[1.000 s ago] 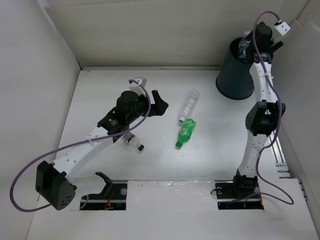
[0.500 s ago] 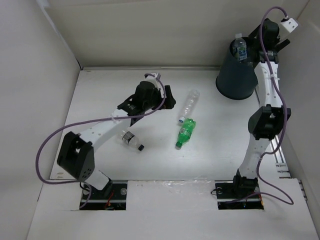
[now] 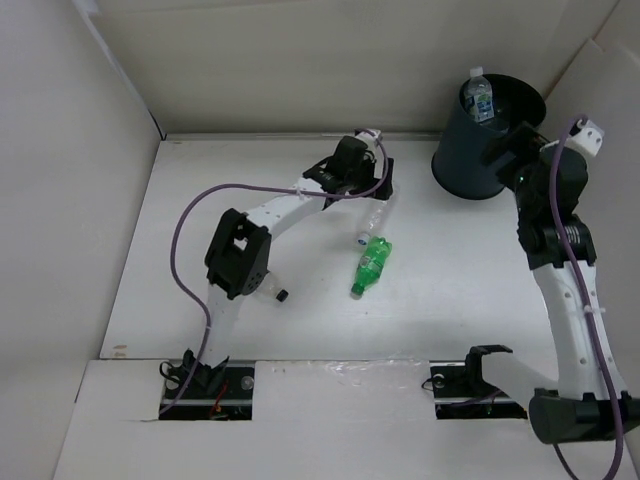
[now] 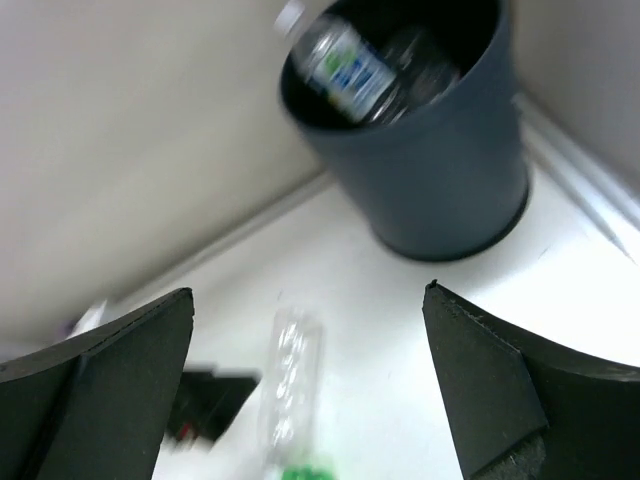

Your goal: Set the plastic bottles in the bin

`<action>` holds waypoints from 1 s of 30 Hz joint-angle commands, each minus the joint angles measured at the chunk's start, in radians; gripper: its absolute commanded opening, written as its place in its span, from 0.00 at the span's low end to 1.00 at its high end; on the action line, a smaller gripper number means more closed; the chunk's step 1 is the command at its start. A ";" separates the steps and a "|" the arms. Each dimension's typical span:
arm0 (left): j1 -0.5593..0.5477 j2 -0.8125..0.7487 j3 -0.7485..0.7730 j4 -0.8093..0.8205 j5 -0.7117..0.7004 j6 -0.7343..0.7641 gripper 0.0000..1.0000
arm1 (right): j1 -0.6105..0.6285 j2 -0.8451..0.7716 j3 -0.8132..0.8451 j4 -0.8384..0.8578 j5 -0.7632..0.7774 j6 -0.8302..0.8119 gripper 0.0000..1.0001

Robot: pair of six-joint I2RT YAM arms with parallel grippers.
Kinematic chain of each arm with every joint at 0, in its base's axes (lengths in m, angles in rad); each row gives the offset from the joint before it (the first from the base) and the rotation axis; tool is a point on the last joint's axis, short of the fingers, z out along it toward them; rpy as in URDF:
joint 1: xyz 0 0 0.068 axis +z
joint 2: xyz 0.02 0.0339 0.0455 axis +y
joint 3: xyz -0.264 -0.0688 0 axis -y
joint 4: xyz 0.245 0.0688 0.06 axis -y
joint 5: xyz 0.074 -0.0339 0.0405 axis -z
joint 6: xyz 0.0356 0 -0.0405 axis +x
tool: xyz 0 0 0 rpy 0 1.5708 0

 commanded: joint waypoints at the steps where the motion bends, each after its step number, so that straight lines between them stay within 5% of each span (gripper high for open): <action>1: -0.010 0.064 0.102 -0.020 0.058 0.044 1.00 | 0.018 -0.064 -0.094 0.018 -0.196 0.021 1.00; 7: -0.029 0.210 0.177 0.061 0.040 -0.006 1.00 | 0.029 -0.230 -0.217 0.034 -0.376 0.040 1.00; 13: -0.038 0.417 0.431 -0.063 -0.067 -0.037 1.00 | 0.085 -0.334 -0.226 -0.025 -0.402 0.040 1.00; 17: -0.038 0.440 0.467 -0.081 -0.187 -0.069 0.94 | 0.107 -0.368 -0.206 -0.060 -0.378 0.020 1.00; 18: -0.038 0.440 0.467 -0.068 -0.199 -0.069 0.89 | 0.107 -0.368 -0.206 -0.074 -0.378 0.008 1.00; 24: -0.029 0.477 0.519 -0.092 -0.169 -0.069 0.13 | 0.116 -0.386 -0.197 -0.108 -0.378 -0.011 1.00; 26: -0.020 0.477 0.528 -0.103 -0.169 -0.069 0.00 | 0.116 -0.396 -0.197 -0.108 -0.378 -0.011 1.00; 30: 0.002 0.317 0.486 -0.112 -0.182 -0.081 0.00 | 0.116 -0.364 -0.250 -0.016 -0.476 -0.011 1.00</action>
